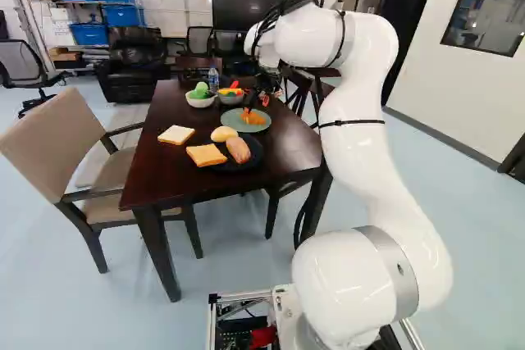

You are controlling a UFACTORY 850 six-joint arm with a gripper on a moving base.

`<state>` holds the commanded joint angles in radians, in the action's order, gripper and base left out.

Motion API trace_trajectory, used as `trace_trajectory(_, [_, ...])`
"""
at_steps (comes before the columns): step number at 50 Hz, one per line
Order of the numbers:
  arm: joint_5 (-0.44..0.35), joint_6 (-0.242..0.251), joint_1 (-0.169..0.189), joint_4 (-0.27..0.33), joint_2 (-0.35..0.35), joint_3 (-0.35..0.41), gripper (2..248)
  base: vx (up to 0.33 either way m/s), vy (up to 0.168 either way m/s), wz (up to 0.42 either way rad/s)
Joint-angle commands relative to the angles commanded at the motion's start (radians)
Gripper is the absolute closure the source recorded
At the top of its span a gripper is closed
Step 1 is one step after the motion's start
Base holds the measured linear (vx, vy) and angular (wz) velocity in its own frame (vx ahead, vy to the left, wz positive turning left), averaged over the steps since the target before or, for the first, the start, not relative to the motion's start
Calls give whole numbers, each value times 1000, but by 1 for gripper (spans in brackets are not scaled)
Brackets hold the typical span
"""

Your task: Move the croissant to the empty plate

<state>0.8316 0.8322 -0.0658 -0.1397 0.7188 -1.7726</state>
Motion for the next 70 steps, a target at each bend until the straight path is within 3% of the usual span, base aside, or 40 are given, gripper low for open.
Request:
trace_trajectory(49, [22,0,-12,0,-155,78,3,0,0,0])
trace_trajectory(70, [81,0,-17,0,-230,118,3,0,0,0])
